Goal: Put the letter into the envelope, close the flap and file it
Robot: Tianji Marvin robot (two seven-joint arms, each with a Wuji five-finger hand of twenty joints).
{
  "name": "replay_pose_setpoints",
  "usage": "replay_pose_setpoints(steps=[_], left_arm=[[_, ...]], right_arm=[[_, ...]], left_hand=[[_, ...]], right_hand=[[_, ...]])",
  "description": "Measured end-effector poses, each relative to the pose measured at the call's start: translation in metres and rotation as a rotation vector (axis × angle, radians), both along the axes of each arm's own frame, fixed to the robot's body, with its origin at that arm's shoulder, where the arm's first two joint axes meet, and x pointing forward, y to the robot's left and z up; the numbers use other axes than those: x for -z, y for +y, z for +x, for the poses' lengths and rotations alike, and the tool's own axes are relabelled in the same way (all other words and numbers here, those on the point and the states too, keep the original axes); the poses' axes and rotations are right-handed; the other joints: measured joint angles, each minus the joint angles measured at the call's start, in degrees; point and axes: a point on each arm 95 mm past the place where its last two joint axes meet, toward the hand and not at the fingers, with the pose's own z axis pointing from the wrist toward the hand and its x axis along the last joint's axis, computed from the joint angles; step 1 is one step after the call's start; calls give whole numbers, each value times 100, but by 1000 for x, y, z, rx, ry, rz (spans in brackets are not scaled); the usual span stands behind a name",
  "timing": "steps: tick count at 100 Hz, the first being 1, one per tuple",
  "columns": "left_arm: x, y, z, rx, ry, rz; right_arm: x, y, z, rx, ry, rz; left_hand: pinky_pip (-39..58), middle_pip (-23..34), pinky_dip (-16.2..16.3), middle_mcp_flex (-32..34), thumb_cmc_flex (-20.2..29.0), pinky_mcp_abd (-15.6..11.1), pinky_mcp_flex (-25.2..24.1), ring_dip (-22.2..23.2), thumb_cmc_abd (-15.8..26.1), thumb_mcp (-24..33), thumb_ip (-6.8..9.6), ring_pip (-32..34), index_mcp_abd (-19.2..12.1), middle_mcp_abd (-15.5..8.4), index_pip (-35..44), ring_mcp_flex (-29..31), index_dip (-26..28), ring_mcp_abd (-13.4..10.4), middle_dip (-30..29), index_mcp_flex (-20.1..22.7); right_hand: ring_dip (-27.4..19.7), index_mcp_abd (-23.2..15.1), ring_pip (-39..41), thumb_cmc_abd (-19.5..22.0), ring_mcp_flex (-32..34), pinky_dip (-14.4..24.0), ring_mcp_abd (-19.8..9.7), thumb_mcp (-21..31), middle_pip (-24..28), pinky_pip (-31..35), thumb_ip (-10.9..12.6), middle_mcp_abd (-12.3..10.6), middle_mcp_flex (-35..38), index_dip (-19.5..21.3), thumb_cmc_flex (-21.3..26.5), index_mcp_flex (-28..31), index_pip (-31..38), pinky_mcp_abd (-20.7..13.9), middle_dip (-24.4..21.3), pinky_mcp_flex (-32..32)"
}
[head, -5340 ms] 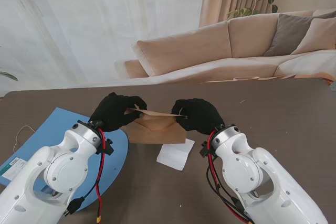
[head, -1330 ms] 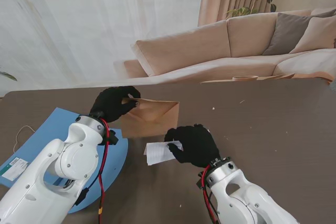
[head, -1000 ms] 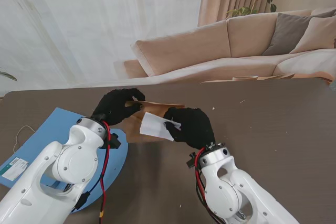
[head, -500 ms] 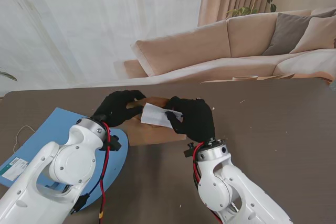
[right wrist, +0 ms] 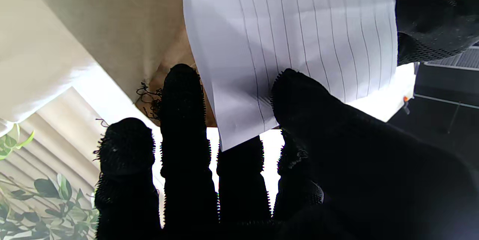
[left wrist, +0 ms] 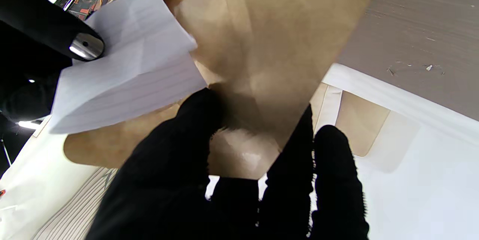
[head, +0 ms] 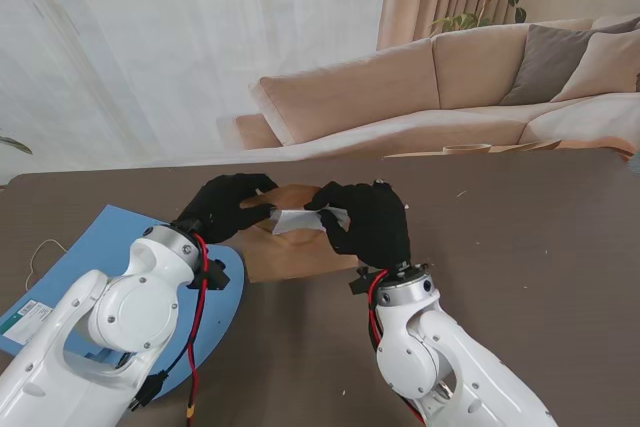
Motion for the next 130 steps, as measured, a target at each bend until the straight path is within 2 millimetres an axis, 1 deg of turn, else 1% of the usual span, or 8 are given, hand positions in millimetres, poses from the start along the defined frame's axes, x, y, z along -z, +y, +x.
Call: replay_pose_setpoints(steps=[32,37,52,66,86,103,114,130], left_arm=[[-1,1,0,-2,-1,1],[-1,1,0,-2,-2,1],[-1,1,0,-3,-4,5],[-1,1,0,-6,-5,6],[0,1,1,-16,3,10],[-1,-1,2,-15,16,28],[-5,-3,5,-20,25,40],[-9,-6,11,-21,45,28]], right_arm=[[-2,2,0,-30,5,-18],[-2,1,0,-37,4,-24],[-5,-1,-1,-41,-20,-71],[-6,-2,-1,-62,14,-89],[-6,-4,-1,-113,46,-103],[-10,-6,0,-145,45,-128],[-13,-6,1,-176,40,-158],[-19,-4,2,-207,46,-184]], left_hand=[[0,2,0,0,1,0,0,11,1,0,0,0,1,0,4,0,0,1,0,-1],[0,2,0,0,2,0,0,11,1,-1,0,0,1,0,4,0,0,1,0,-1],[0,2,0,0,59,0,0,13,1,-62,0,0,15,1,6,0,0,2,0,-1],[0,2,0,0,60,0,0,13,1,-62,0,0,28,1,8,0,0,2,0,-1],[0,2,0,0,70,0,0,13,1,-62,0,0,47,1,13,0,8,2,0,-1],[0,8,0,0,70,0,-1,24,1,-62,0,1,47,4,14,0,12,2,0,-1],[0,63,0,-46,69,0,-1,49,1,-62,0,1,47,6,14,0,20,2,0,-1],[0,65,0,-46,79,0,-1,85,6,-108,0,1,48,10,14,0,47,3,0,-1]], right_hand=[[6,60,79,21,-84,12,-1,73,108,-61,-1,-20,33,69,-151,1,14,-4,218,-346],[19,83,46,104,-205,66,-1,4,158,-74,1,-21,-2,57,-305,2,7,-6,298,-442],[78,369,88,293,-316,138,-1,-92,302,-127,-140,-37,-211,-16,-585,60,-14,-15,435,-569],[150,600,229,358,-316,200,-1,-134,516,-127,-141,-26,-222,-66,-582,67,-14,-14,563,-586],[154,605,297,344,-317,231,-1,-69,576,-127,-199,-11,-221,-4,-572,126,-23,-15,625,-586],[154,588,297,183,-317,234,-25,74,576,-127,-205,-37,-221,5,-584,211,-58,-17,625,-572],[154,473,297,117,-317,269,-91,167,576,-127,-210,-50,-221,65,-674,277,-63,-50,636,-568],[201,460,370,69,-317,281,-137,310,576,-128,-213,-51,-221,142,-675,277,-63,-83,774,-564]])
